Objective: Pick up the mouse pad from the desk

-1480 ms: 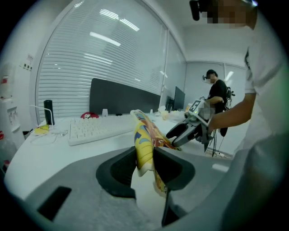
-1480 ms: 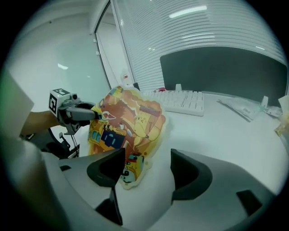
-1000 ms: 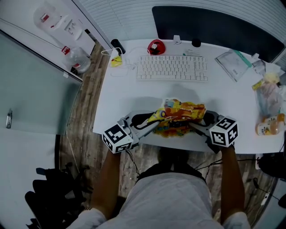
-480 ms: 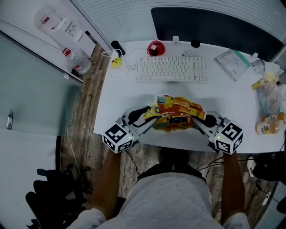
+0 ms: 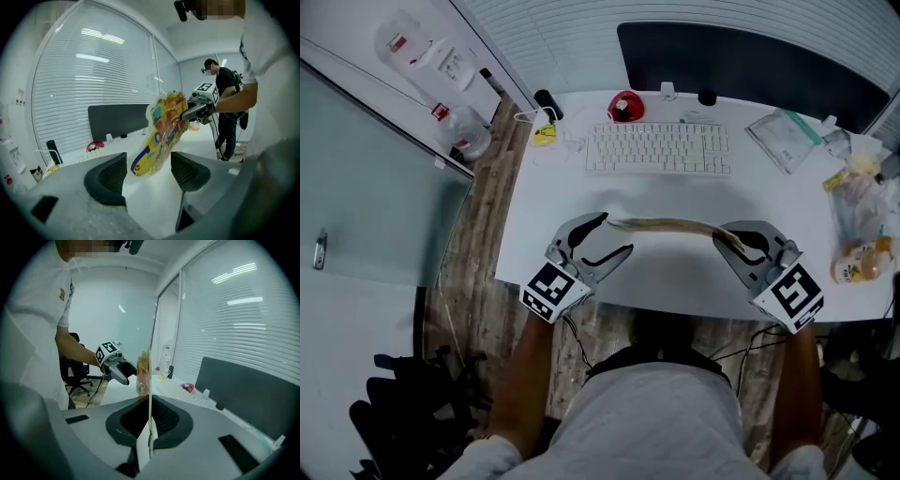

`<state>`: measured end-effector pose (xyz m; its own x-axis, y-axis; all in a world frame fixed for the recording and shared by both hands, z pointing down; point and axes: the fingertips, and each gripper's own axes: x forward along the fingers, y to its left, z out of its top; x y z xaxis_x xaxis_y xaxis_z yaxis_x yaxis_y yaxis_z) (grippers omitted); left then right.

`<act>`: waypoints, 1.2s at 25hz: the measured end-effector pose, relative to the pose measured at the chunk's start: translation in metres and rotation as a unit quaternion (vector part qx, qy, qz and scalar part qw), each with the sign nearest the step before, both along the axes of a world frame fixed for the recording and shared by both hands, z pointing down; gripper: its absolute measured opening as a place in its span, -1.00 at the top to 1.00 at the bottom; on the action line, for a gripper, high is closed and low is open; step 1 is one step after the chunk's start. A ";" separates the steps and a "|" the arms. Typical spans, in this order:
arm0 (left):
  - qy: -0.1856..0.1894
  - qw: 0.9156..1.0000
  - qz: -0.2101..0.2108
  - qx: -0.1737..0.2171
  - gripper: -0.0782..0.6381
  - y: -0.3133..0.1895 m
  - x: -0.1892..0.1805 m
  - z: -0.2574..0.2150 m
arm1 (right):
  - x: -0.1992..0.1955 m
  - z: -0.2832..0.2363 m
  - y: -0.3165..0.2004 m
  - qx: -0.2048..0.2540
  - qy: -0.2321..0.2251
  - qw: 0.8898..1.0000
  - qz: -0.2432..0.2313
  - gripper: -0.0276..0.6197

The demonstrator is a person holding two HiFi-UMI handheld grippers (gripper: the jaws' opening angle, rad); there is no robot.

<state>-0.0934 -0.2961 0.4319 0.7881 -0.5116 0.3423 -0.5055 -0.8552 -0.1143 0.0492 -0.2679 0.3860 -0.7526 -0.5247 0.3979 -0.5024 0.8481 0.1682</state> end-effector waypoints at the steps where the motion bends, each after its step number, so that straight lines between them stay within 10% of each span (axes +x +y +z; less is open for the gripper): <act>1: -0.011 1.000 0.004 0.014 -0.04 0.001 0.002 -0.003 | 0.001 -0.004 0.001 0.004 0.003 1.000 -0.002 0.86; 12: -0.066 0.990 0.003 0.123 -0.08 0.001 0.008 -0.044 | 0.009 -0.037 0.010 0.036 0.021 0.999 -0.021 0.86; 23: -0.060 0.990 0.058 0.110 -0.09 0.010 0.031 -0.050 | 0.003 -0.049 0.026 0.032 0.004 0.998 -0.054 0.86; 30: -0.045 0.993 0.060 0.093 0.67 0.016 0.037 -0.054 | 0.009 -0.053 0.017 0.035 -0.014 0.999 -0.018 0.86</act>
<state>-0.0567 -0.2804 0.3779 0.8173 -0.4770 0.3231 -0.3820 -0.8685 -0.3158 0.0584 -0.2510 0.3331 -0.7817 -0.5234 0.3391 -0.4775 0.8520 0.2146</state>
